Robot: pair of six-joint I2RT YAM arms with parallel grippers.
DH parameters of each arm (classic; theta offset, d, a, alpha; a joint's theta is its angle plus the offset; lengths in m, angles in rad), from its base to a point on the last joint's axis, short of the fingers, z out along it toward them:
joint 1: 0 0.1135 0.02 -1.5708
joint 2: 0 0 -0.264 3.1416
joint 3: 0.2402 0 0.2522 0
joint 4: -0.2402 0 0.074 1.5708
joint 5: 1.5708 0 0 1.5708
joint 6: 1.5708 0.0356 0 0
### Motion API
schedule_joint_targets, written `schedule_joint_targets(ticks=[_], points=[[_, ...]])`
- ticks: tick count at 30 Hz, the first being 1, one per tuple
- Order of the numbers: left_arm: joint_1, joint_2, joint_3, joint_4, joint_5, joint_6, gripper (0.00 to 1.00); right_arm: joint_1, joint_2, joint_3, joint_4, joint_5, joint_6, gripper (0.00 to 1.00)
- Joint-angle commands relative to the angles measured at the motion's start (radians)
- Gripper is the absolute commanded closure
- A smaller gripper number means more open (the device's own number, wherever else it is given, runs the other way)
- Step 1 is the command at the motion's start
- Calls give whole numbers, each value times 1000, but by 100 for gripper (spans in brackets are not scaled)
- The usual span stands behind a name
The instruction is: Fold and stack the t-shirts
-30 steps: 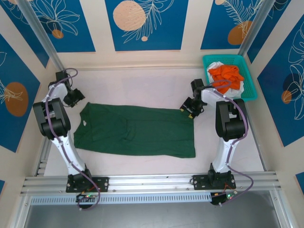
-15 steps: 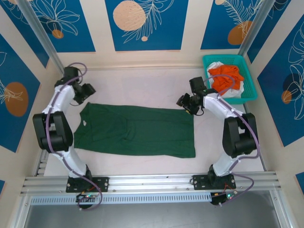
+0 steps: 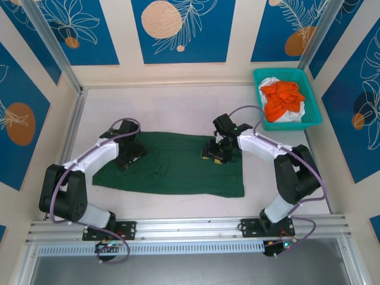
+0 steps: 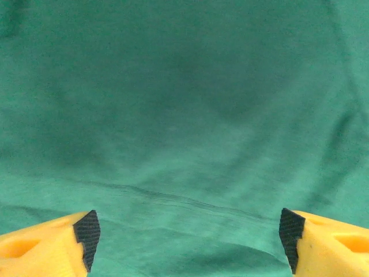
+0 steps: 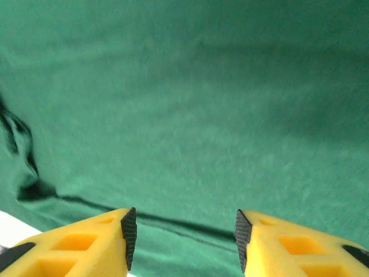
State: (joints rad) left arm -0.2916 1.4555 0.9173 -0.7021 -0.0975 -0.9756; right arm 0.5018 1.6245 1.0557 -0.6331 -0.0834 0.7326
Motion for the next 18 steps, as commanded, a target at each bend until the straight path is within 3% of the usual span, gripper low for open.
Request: schedule_joint_targets(ticks=[1, 11, 18], points=[[18, 36, 29, -29, -96, -48, 16, 35, 8, -55, -61, -60, -45, 49], [60, 401, 195, 20, 31, 107, 23, 43, 64, -142, -38, -110, 10, 50], [52, 673, 563, -52, 56, 260, 26, 49, 72, -172, -41, -113, 79, 50]])
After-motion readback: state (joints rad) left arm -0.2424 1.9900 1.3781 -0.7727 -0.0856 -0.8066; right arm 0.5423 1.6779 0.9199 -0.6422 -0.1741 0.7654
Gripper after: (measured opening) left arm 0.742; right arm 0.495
